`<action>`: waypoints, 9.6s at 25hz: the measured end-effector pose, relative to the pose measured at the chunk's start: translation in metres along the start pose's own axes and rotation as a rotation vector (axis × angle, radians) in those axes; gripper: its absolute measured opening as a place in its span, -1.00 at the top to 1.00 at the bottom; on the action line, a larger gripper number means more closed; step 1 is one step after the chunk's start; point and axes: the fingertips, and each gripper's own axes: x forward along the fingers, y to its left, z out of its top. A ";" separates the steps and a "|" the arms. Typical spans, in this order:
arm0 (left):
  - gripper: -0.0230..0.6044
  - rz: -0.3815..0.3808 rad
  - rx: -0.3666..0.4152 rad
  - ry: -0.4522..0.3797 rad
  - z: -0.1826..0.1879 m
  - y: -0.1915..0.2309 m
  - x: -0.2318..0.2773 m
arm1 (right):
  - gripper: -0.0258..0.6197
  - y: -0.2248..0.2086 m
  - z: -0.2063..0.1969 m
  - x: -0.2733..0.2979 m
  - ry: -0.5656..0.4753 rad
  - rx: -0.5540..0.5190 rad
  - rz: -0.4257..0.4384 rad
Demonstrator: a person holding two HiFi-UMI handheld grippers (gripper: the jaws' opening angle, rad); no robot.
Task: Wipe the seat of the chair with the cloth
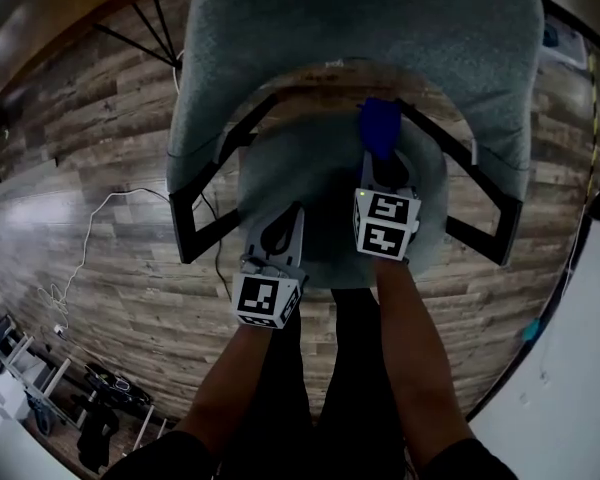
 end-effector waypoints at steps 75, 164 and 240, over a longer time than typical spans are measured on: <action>0.92 0.079 -0.022 -0.004 -0.049 0.069 -0.107 | 0.54 0.202 -0.036 -0.029 -0.019 -0.179 0.205; 0.92 0.303 -0.126 -0.039 -0.104 0.079 -0.177 | 0.54 0.251 -0.119 -0.105 -0.015 -0.111 0.323; 0.92 -0.025 0.091 0.019 -0.041 -0.095 -0.143 | 0.54 -0.063 -0.127 -0.259 -0.115 0.002 -0.161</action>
